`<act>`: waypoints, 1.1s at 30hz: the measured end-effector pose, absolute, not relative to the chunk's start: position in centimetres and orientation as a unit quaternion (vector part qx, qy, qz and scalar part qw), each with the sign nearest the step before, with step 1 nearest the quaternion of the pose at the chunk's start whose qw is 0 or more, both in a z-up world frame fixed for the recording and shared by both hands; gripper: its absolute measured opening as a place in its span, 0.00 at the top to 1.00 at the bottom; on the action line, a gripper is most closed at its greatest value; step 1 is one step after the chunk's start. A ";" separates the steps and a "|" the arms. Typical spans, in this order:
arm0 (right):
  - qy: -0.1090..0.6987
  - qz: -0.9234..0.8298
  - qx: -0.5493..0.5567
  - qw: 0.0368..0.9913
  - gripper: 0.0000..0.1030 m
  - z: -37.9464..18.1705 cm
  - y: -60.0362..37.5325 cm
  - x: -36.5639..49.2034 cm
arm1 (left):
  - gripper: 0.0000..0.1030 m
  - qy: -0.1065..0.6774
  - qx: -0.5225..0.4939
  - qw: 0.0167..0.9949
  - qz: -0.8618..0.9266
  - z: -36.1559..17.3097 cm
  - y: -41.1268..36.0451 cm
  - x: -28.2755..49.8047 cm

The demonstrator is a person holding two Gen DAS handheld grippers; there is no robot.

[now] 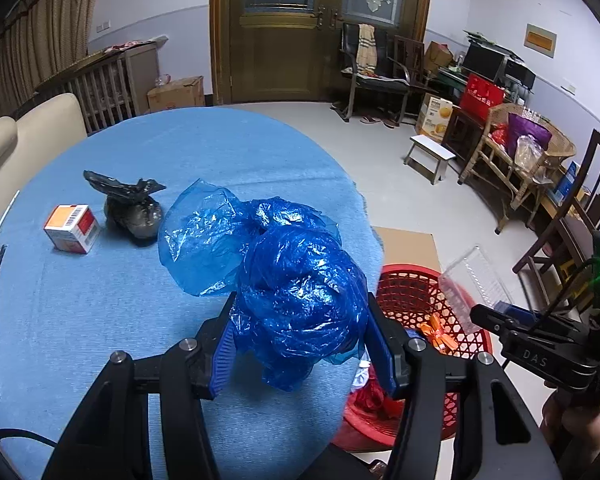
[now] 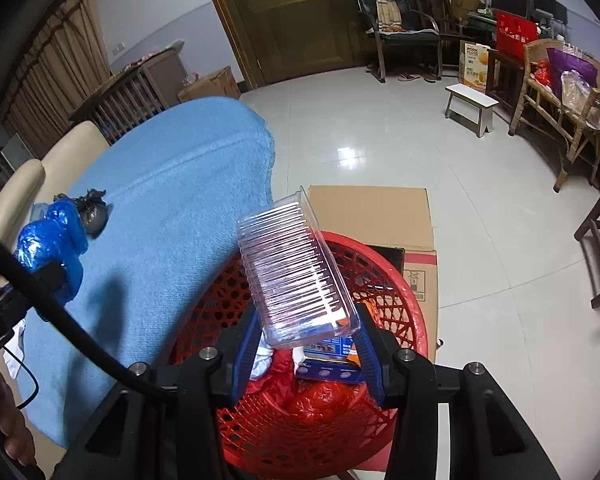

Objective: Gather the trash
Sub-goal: 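Carry the clear tray and blue bag over to the red wastebasket, then open the right tool to drop the clear tray into the wastebasket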

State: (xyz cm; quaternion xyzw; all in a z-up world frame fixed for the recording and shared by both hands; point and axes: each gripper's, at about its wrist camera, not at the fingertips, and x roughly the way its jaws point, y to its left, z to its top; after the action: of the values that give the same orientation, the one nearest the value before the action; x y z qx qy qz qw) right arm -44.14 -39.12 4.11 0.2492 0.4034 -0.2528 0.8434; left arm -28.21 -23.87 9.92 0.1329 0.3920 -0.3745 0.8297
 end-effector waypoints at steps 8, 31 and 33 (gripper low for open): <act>0.411 -0.255 0.250 0.839 0.53 3.9 -39.6 -44.4 | 0.43 0.397 0.137 0.817 -0.395 9.7 -25.0 -29.3; 0.473 -0.260 0.300 0.787 0.43 0.2 -41.0 -44.5 | 0.43 0.399 0.161 0.801 -0.417 8.8 -27.3 -30.7; 0.464 -0.268 0.313 0.784 0.41 0.3 -41.5 -45.0 | 0.43 0.400 0.163 0.799 -0.418 8.8 -27.3 -30.7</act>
State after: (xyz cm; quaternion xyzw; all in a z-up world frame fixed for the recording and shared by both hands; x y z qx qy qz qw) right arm -44.97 -41.46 0.27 0.3132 0.4637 -0.2684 0.7841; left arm -30.66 -27.25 8.75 0.1632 0.3997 -0.4177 0.7995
